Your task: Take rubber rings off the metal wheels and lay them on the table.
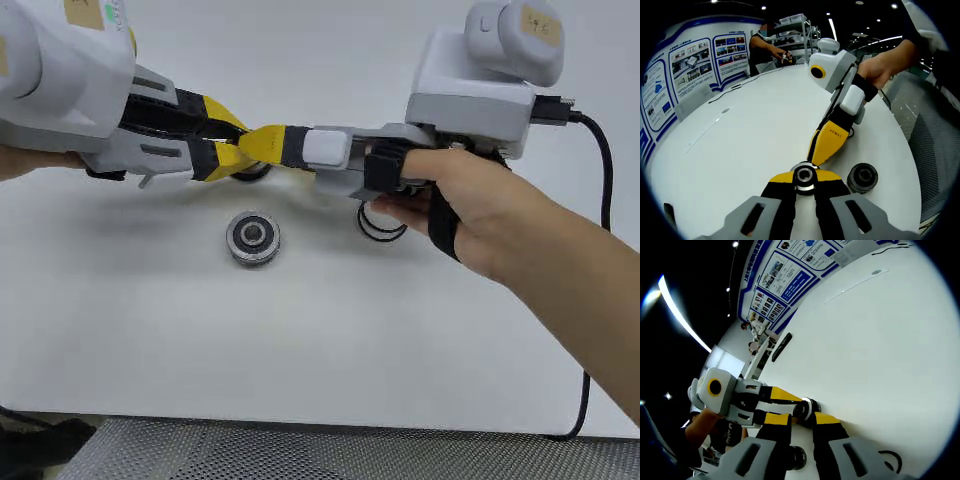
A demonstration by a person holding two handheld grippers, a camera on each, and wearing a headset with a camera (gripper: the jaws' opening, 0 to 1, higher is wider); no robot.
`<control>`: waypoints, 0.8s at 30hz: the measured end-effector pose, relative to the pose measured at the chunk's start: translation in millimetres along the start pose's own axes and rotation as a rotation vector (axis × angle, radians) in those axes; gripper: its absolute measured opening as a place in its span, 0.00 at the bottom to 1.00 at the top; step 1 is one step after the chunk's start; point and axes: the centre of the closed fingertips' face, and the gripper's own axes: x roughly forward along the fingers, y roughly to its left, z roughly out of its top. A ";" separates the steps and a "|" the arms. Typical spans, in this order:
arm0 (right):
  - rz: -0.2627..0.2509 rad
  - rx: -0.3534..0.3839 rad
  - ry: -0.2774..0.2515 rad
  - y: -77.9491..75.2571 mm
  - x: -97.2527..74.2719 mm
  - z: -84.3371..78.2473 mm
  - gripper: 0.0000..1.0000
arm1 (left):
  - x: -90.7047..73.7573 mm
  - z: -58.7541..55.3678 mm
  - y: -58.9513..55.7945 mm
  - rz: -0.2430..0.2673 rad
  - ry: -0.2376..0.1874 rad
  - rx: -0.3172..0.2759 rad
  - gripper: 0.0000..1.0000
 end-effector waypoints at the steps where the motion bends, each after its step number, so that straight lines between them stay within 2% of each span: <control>1: -0.010 0.006 0.001 -5.1 0.6 0.3 0.13 | 0.1 0.0 0.0 0.000 0.000 0.000 0.13; 4: -0.022 0.019 0.008 -11.3 1.3 0.0 0.05 | 0.2 0.2 -0.1 -0.001 -0.001 0.000 0.13; 5: -0.011 0.043 0.011 -9.6 1.7 -0.3 0.05 | 0.2 0.1 -0.2 -0.002 -0.001 0.000 0.13; 8: -0.004 0.049 0.014 -10.4 2.3 0.1 0.05 | 0.4 0.0 -0.1 -0.001 -0.001 -0.001 0.13; 11: 0.017 0.104 0.006 -8.5 -0.7 1.3 0.02 | 0.5 0.0 -0.1 -0.001 -0.002 0.000 0.13; 24: 0.007 0.120 0.005 -10.6 0.3 3.7 0.01 | 0.6 0.6 -0.6 -0.002 0.000 -0.007 0.13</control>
